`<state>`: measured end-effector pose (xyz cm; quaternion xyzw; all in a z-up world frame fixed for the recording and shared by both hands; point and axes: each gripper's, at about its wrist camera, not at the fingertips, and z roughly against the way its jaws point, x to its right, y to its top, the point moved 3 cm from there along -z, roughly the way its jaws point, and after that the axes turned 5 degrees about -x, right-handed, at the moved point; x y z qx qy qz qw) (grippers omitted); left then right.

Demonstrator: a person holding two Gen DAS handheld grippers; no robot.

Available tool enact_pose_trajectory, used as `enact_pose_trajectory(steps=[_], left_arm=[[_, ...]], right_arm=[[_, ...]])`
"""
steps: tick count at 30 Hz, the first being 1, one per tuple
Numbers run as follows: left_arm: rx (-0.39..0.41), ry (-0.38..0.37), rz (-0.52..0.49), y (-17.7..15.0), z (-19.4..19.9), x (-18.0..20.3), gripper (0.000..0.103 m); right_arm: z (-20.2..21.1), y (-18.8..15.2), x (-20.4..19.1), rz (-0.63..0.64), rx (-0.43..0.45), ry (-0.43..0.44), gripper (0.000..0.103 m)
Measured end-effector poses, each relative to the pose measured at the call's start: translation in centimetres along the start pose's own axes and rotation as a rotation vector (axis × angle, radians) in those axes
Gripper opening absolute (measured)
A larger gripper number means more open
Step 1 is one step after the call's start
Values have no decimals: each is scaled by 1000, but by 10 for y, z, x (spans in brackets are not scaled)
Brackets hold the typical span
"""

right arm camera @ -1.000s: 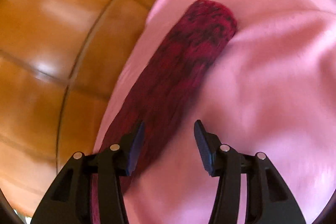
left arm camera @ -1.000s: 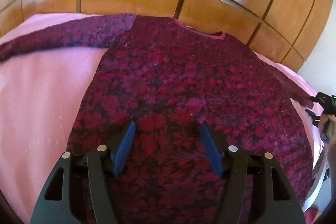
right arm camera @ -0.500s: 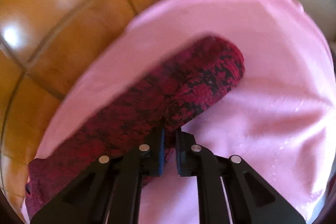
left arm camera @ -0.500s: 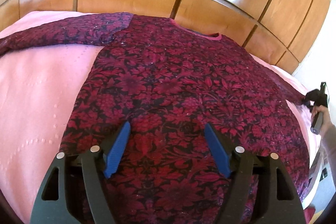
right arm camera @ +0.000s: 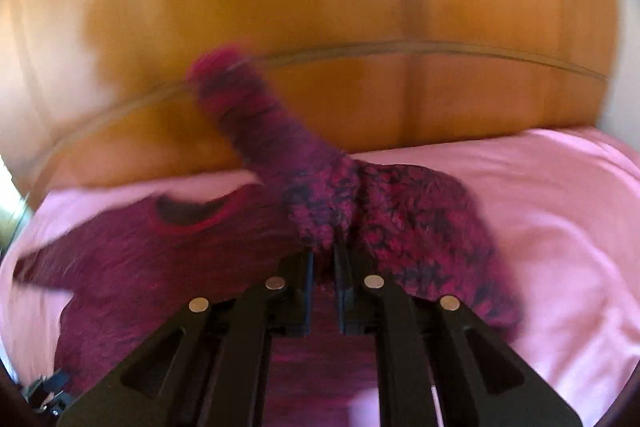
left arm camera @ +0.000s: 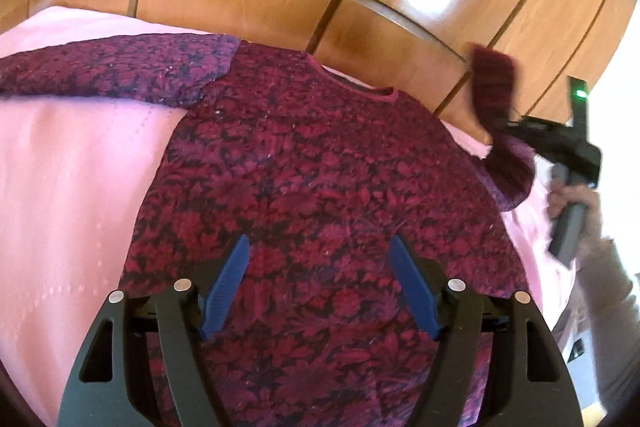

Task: Fold small clothes

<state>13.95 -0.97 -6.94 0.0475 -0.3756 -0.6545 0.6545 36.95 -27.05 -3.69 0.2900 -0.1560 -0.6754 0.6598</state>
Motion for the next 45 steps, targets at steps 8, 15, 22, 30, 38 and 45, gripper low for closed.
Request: enact_pose_trajectory(steps=[8, 15, 22, 30, 38, 45], left_arm=[[-13, -136, 79, 35, -3, 2, 63], [-38, -166, 139, 78, -33, 1, 63], [-109, -142, 225, 115, -87, -1, 63], [-165, -58, 187, 137, -126, 17, 11], [-18, -23, 170, 145, -70, -11, 10], [18, 100, 194, 137, -62, -46, 10]], right_arm=[[-68, -41, -126, 202, -154, 163, 33], [-2, -62, -82, 111, -84, 254, 63], [54, -85, 35, -162, -28, 208, 70], [47, -84, 104, -450, -7, 264, 58], [50, -61, 89, -429, 27, 373, 48], [-15, -63, 46, -270, -160, 234, 41]])
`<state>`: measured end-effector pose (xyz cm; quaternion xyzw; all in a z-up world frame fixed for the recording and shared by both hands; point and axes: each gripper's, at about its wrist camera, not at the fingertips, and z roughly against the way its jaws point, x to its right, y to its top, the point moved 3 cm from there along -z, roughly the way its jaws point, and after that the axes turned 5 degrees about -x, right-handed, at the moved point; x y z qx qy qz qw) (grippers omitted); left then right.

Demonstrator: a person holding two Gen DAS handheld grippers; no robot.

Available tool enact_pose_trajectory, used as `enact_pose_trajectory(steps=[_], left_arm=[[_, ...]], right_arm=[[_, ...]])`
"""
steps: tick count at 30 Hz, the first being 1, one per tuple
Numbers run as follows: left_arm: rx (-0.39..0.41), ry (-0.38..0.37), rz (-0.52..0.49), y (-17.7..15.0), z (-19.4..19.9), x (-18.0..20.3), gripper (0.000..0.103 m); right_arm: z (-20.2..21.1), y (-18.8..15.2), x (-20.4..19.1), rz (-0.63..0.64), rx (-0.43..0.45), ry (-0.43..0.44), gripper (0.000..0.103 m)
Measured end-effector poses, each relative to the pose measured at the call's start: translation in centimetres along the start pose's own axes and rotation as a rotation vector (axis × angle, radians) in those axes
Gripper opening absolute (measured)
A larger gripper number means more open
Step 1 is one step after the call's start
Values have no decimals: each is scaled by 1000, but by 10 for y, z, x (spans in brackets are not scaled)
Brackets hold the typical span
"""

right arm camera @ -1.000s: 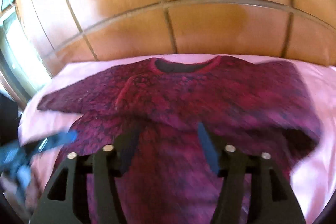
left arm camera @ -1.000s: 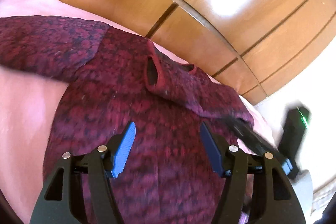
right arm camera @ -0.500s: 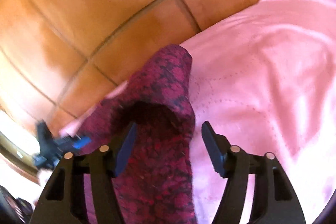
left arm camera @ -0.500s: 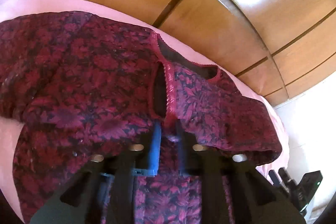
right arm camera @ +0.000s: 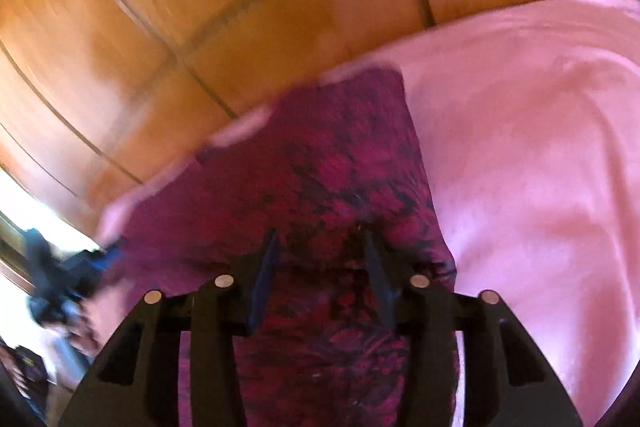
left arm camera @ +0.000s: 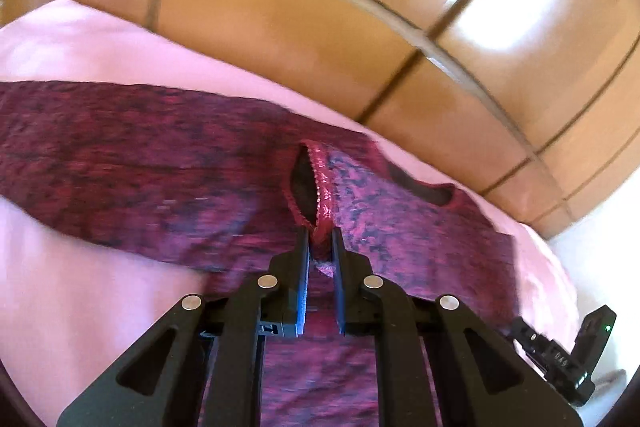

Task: Fold small clothes

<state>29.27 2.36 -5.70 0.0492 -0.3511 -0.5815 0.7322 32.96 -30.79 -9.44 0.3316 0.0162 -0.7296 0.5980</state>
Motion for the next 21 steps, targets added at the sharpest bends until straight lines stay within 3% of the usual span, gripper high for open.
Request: enact_pose_trajectory(steps=[5, 11, 15, 17, 19, 21], left_arm=[[-22, 75, -78, -16, -11, -4, 10], [44, 45, -104, -17, 5, 2, 10], [51, 77, -105, -21, 7, 1, 10], [12, 115, -93, -24, -10, -7, 10], [-24, 123, -72, -27, -27, -19, 13], [-5, 96, -51, -25, -24, -21, 13]], right_arm=[[7, -2, -5, 54, 4, -45, 40], [28, 18, -41, 118, 99, -51, 44], [-9, 25, -52, 163, 41, -136, 45], [-35, 19, -47, 173, 8, -180, 46], [-45, 13, -48, 216, 41, -215, 47], [-48, 7, -52, 243, 77, -253, 47]])
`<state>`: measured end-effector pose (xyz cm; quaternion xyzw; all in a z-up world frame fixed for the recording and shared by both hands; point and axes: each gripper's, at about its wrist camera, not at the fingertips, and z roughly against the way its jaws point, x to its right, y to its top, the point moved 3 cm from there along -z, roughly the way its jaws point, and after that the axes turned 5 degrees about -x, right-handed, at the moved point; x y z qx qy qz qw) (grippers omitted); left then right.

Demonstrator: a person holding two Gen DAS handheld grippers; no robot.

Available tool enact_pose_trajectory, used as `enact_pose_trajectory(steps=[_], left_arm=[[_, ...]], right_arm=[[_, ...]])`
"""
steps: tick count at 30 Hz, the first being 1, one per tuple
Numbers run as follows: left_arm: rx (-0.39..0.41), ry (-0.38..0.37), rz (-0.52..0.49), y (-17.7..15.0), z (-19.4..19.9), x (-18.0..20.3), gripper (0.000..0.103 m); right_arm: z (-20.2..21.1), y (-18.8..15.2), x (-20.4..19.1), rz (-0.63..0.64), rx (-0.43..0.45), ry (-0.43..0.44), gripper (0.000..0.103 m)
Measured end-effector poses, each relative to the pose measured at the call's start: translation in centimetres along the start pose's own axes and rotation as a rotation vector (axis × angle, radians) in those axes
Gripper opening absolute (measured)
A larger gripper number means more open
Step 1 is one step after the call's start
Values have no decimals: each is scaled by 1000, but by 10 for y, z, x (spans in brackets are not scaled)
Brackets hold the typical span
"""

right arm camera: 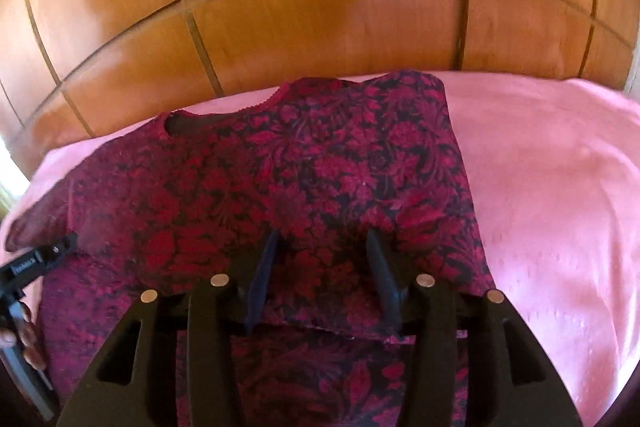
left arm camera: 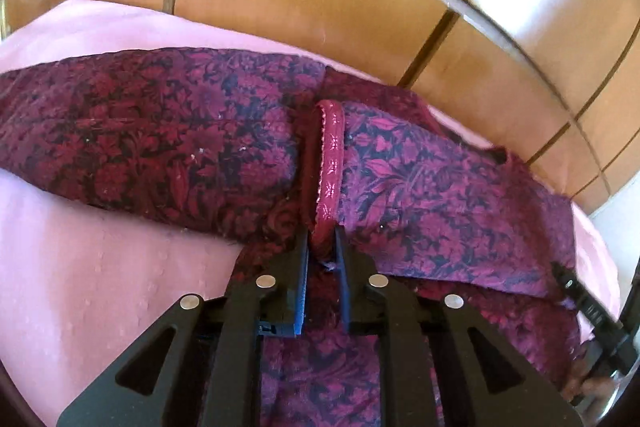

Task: Fold small clothes

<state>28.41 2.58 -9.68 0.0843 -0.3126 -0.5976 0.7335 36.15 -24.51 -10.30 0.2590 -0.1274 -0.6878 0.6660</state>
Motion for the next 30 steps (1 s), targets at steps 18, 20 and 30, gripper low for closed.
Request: enact_pose_trajectory(steps=[18, 20, 30], left_arm=[[206, -67, 610, 7, 107, -203, 61], [243, -62, 719, 12, 115, -238, 62], [245, 28, 815, 50, 112, -312, 20]], right_arm=[[1, -5, -8, 43, 43, -47, 52], [0, -5, -8, 45, 44, -50, 52], [0, -6, -8, 56, 50, -62, 52]])
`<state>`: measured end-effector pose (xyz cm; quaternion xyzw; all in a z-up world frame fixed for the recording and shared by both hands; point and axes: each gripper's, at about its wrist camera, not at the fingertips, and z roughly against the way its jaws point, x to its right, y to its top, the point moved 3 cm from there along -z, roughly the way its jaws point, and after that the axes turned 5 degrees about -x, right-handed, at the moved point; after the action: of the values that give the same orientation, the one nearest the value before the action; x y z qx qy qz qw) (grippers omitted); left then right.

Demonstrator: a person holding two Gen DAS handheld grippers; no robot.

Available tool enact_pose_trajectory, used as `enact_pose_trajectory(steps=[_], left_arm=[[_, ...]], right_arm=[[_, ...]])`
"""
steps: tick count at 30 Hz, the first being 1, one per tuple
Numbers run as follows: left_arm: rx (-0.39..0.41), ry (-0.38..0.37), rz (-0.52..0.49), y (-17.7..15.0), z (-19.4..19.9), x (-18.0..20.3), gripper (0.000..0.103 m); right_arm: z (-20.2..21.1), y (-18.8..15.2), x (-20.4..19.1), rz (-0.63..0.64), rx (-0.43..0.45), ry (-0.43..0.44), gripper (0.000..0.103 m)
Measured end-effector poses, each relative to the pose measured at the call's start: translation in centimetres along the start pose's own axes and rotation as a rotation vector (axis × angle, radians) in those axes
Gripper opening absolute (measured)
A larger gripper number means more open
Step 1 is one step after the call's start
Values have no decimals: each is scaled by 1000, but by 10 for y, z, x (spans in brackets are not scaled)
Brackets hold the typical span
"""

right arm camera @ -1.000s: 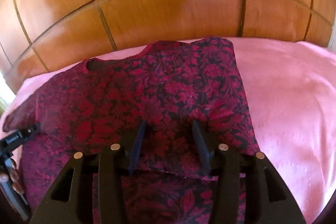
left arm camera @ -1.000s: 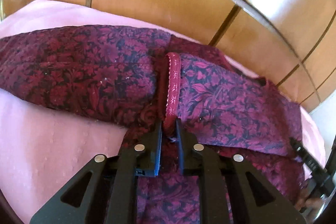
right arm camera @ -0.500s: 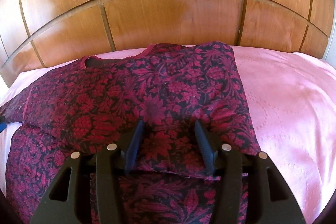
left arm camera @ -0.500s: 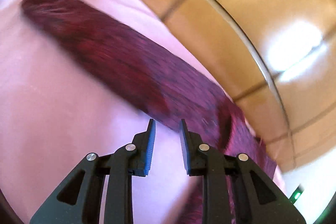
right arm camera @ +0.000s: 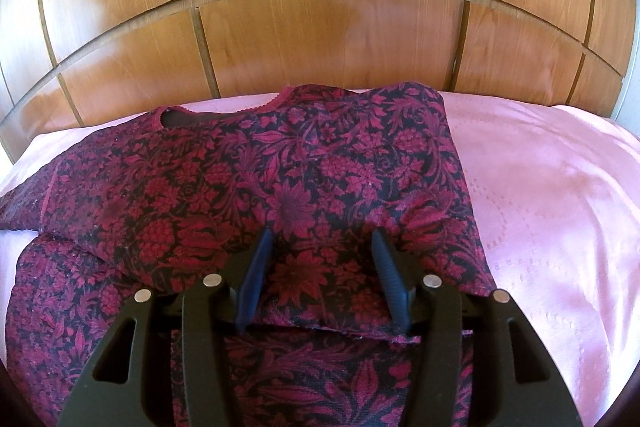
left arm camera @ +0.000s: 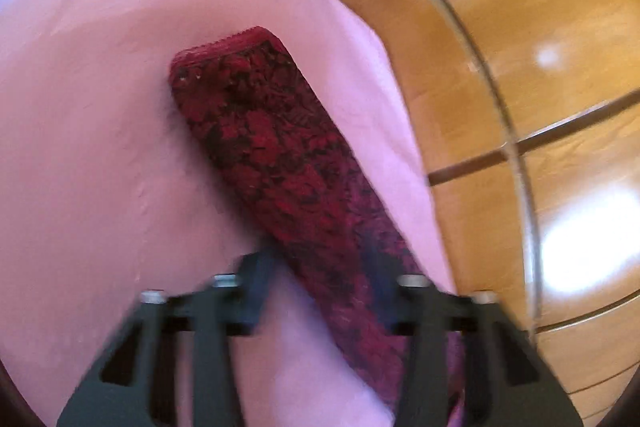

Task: Fold small clothes

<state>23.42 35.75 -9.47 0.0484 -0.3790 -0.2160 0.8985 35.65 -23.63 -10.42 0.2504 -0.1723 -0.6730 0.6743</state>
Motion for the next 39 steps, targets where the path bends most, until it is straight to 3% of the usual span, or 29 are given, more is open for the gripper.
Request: enact_pose_trajectory(steps=[1, 3, 8, 12, 15, 16, 18, 19, 20, 21, 24, 28, 29, 31, 32, 34, 38, 39], left_arm=[[-6, 12, -27, -1, -2, 4, 14], [40, 42, -128, -7, 5, 25, 12], [110, -28, -414, -53, 36, 99, 12], [75, -122, -623, -118, 41, 154, 12], [2, -175, -767, -182, 35, 185, 12], [-21, -180, -808, -201, 29, 194, 14], [-99, -190, -911, -247, 15, 205, 31], [-145, -201, -951, -265, 10, 206, 52], [-177, -210, -983, -283, 6, 208, 63], [-171, -210, -1004, -293, 7, 206, 63], [-153, -214, -1013, -308, 18, 193, 63], [-102, -218, -952, -301, 41, 164, 63], [-87, -198, -939, -297, 43, 159, 63], [-45, -112, -906, -287, 43, 149, 63], [-29, -75, -878, -281, 45, 142, 63], [-25, -20, -838, -270, 40, 129, 63], [-38, 67, -718, -249, 27, 107, 63], [-40, 77, -690, -244, 26, 102, 63]], right_arm=[[0, 0, 0, 1, 0, -1, 52], [0, 0, 0, 3, 0, -3, 52], [0, 1, -1, 7, 1, -10, 52], [0, 1, -1, 5, 1, -10, 52], [0, 1, -1, 4, 1, -9, 52], [0, 1, -1, 4, 1, -9, 52], [-1, 1, -1, 1, 2, -5, 52], [-1, 1, -1, -1, 2, -2, 52], [-1, 1, 0, -4, 3, 1, 52], [-1, 1, 0, -6, 3, 3, 52], [-1, 2, 2, -12, 3, 11, 52], [-1, 3, 3, -19, 2, 19, 52], [0, 3, 3, -19, 1, 21, 52], [7, 7, 4, -31, 8, 9, 38], [15, 11, 2, -50, 23, 20, 37], [28, 17, -10, -91, 33, 131, 37], [29, 27, -63, -116, -44, 404, 39], [22, 28, -76, -113, -77, 434, 40]])
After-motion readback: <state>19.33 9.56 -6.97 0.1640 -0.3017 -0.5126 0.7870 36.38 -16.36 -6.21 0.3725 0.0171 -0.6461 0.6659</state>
